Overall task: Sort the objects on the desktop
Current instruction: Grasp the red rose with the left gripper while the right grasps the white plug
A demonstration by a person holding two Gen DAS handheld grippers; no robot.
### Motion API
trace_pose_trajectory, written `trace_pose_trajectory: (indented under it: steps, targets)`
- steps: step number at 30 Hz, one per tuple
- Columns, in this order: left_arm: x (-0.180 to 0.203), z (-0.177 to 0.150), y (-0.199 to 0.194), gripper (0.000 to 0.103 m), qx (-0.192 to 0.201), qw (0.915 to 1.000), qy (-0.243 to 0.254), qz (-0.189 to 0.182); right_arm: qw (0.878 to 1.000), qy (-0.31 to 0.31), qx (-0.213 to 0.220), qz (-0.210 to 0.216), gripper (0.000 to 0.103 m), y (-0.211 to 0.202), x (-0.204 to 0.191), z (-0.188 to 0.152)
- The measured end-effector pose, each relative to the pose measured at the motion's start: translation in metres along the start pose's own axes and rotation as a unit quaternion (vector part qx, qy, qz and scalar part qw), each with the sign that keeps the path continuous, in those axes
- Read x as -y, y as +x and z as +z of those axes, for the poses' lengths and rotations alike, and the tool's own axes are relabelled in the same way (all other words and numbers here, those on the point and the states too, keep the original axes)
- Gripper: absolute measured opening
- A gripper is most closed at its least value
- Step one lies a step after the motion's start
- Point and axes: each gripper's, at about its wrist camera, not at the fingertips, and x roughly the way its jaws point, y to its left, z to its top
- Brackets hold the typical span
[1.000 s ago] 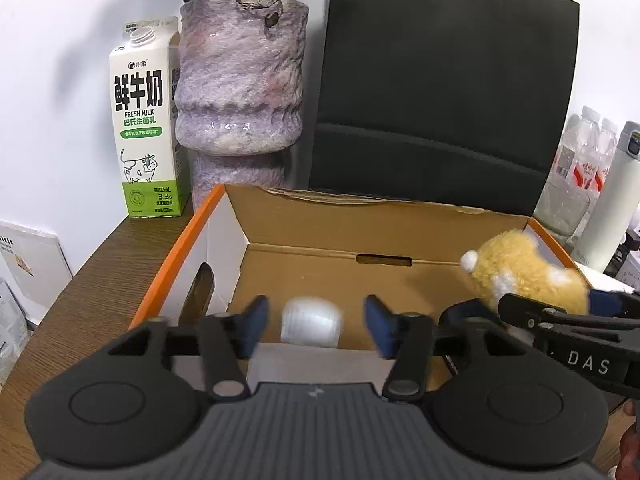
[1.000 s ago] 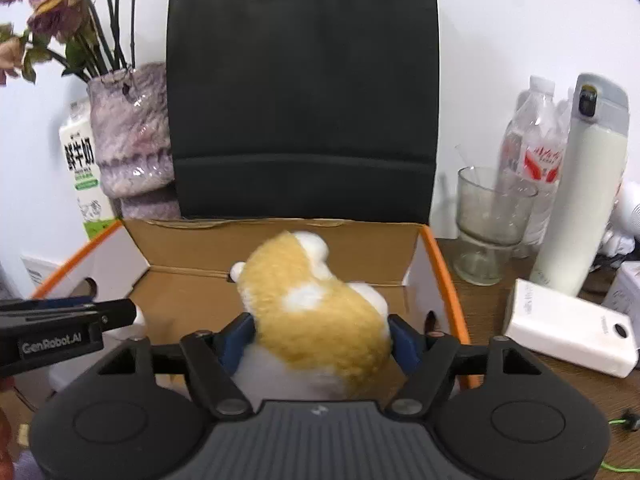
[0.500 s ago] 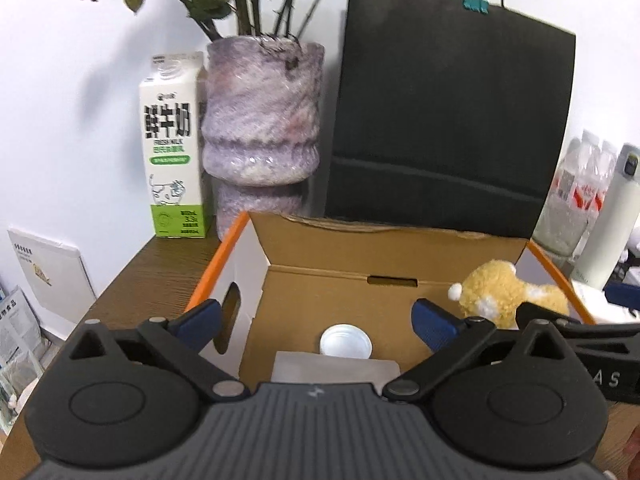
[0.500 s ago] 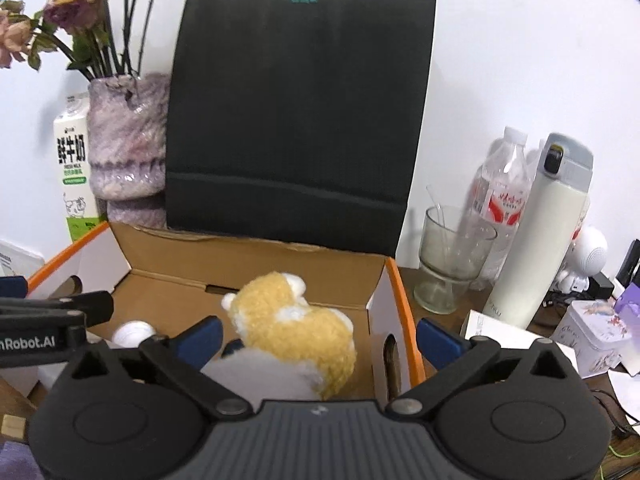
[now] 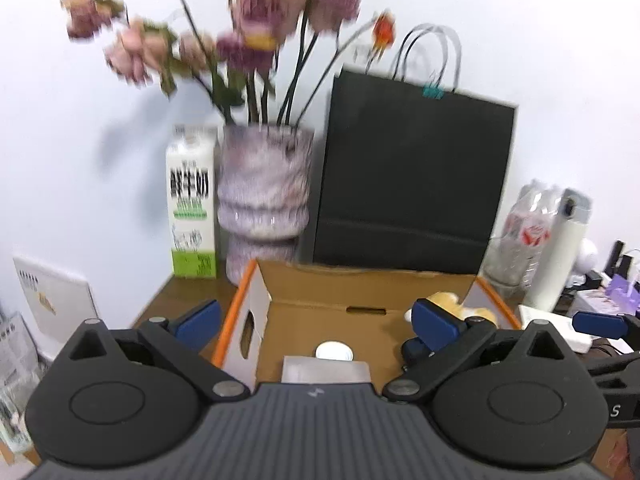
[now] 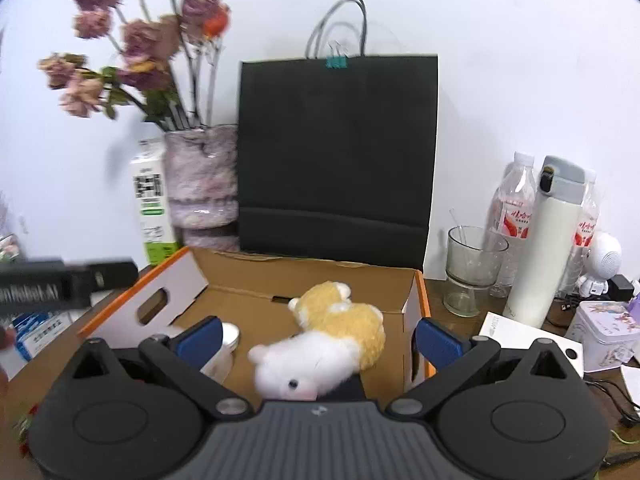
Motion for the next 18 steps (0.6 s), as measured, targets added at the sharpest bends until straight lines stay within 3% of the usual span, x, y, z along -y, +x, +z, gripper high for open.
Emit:
trace_pose_trajectory:
  steps: [8,18]
  targets:
    - [-0.011,-0.017,-0.072,0.103,0.022,0.9989,0.041,-0.008,1.000,-0.018,-0.010,0.012,0.103,-0.065,-0.005,-0.033]
    - [-0.047,-0.088,-0.112,0.103,-0.031,0.9988,0.037,0.013,0.997,0.001,-0.076,0.012,0.103,-0.098,-0.016,-0.108]
